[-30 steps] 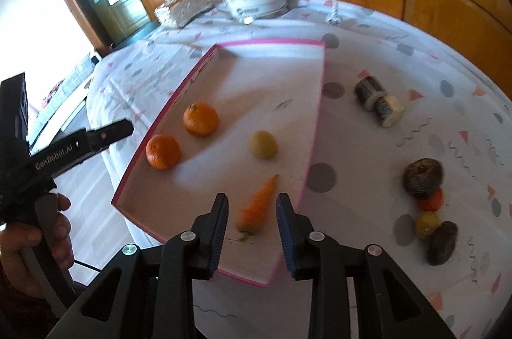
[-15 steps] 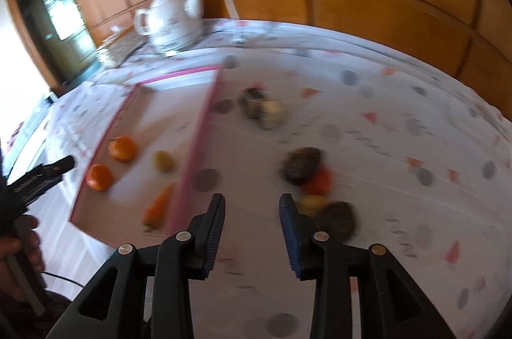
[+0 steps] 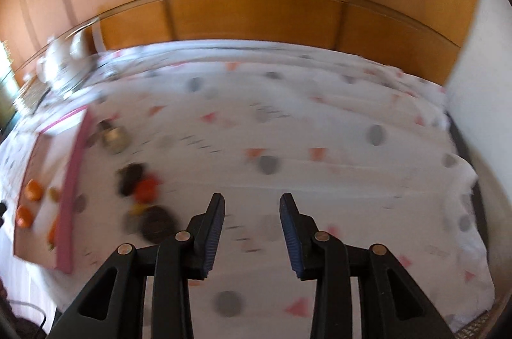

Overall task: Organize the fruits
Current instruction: 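Move the right gripper back toward the remaining fruits, then reach the left gripper to the dark cylindrical piece and grasp it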

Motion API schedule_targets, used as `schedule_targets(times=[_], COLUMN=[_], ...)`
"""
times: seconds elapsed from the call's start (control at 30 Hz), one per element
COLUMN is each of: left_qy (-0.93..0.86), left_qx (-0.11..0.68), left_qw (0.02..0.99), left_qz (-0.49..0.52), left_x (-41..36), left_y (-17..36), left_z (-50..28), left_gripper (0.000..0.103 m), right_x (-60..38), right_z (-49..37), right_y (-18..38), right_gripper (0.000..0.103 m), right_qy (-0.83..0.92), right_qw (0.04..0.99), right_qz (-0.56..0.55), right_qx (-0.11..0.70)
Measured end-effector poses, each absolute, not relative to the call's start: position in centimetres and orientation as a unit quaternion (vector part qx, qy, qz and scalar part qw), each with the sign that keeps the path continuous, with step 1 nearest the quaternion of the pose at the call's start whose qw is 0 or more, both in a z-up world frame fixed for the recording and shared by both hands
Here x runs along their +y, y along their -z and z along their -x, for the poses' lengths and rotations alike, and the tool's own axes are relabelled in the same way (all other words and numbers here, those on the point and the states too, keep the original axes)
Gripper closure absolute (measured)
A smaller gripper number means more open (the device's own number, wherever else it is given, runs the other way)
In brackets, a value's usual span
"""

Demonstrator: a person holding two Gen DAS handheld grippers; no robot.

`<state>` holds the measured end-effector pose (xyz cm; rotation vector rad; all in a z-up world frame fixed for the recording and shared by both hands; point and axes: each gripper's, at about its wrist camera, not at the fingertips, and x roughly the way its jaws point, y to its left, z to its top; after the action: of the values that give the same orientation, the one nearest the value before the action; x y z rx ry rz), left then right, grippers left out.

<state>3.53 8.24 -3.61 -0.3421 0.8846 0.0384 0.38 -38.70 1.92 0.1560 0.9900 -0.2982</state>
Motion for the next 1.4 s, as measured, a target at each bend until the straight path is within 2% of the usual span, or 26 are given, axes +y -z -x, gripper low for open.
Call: schedule_targets(times=[0.1,0.4,0.53,0.87,1.17,1.4], left_qy=[-0.016,0.002,0.019,0.100,0.198,0.240], left_qx=[0.426,0.428,0.430,0.406,0.416,0.422], left_qw=[0.891,0.894,0.895,0.908,0.884,0.863], left_qz=[0.159,0.135,0.116,0.036,-0.074,-0.138], left_x=[7.9,6.2,4.9,-0.3,-7.4,-11.7], left_y=[3.5,2.9,2.5,0.0,0.4,2.0], left_z=[-3.7,-4.3,-4.8,-7.0,-11.0,-13.9], left_gripper=[0.029,0.029,0.029,0.031,0.059,0.060], right_x=[-41.6,-50.7,-54.2,-56.2,-56.4,-57.7], right_z=[0.3,3.5,5.3,6.1,6.1,7.4], right_y=[-2.0,-2.4,-2.0,-1.2,-0.8,0.0], right_gripper=[0.062,0.061,0.055,0.054,0.055,0.054], right_qy=[0.182,0.302,0.360,0.370,0.357,0.370], right_qw=[0.860,0.830,0.809,0.796,0.796,0.776], right_qz=[-0.091,-0.160,-0.217,-0.266,-0.282,-0.328], right_qx=[0.469,0.440,0.410,0.398,0.400,0.392])
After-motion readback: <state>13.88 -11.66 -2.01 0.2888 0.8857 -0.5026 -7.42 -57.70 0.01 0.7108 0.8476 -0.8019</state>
